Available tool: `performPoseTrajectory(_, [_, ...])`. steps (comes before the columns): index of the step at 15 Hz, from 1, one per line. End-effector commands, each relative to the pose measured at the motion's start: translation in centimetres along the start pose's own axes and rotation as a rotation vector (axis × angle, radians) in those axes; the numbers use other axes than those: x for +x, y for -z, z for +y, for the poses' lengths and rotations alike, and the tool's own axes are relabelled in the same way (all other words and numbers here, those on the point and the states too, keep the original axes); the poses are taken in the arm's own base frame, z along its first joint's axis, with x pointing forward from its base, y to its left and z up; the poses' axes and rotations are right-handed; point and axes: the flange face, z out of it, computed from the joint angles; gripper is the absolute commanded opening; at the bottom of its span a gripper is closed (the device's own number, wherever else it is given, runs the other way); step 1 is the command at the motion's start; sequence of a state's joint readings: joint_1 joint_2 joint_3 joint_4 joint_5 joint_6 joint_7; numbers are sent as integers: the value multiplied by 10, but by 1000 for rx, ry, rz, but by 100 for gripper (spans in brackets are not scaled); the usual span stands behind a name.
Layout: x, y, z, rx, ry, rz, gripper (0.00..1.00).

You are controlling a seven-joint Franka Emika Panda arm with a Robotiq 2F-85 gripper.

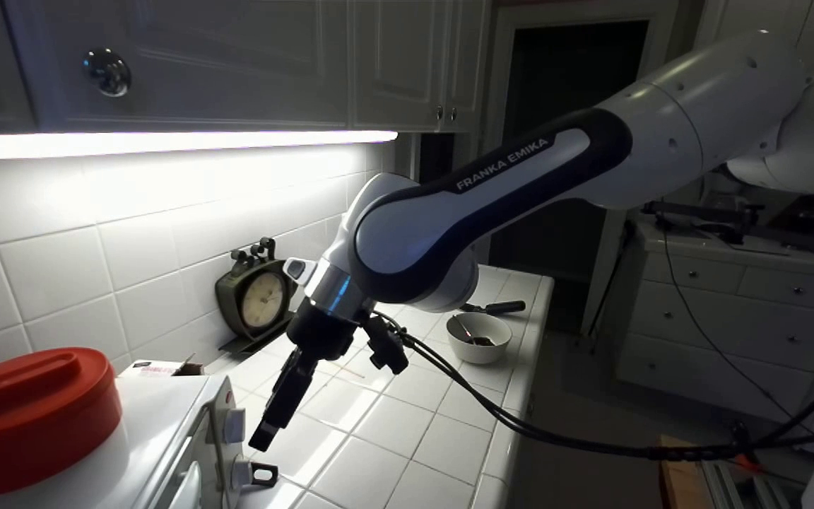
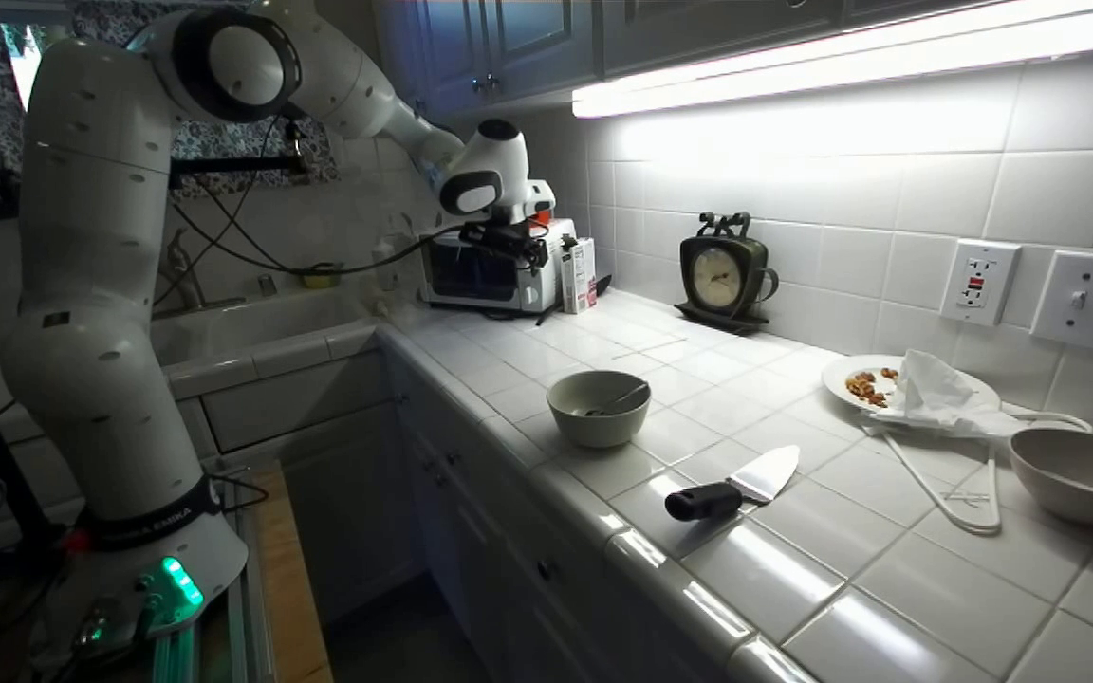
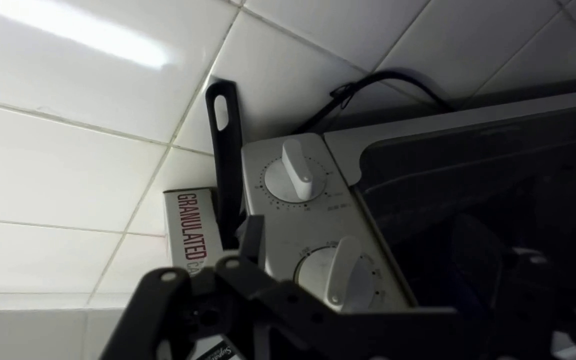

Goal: Turn the top knob of the microwave to the right

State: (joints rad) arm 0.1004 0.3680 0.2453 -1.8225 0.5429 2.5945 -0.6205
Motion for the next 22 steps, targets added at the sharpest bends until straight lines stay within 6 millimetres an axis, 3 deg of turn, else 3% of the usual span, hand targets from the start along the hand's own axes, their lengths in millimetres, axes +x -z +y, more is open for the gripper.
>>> performPoseTrajectory(1, [17, -4, 0, 3, -21, 32, 90])
performPoseTrajectory(3, [21, -2, -1, 5, -29, 37, 87])
performPoseTrajectory(7, [27, -1, 2, 1, -50, 42, 67])
performPoseTrajectory(9, [28, 0, 4, -4, -58, 39, 67])
performPoseTrajectory(10, [28, 0, 6, -7, -65, 37, 55])
performPoseTrajectory(11, [28, 0, 8, -9, -72, 38, 54])
performPoseTrajectory(13, [28, -2, 11, -9, -83, 38, 33])
performPoseTrajectory(17, [30, -3, 13, 3, -90, 43, 3])
performPoseTrajectory(19, [31, -4, 11, 11, -93, 42, 0])
performPoseTrajectory(22, [31, -6, 13, 30, -113, 32, 3])
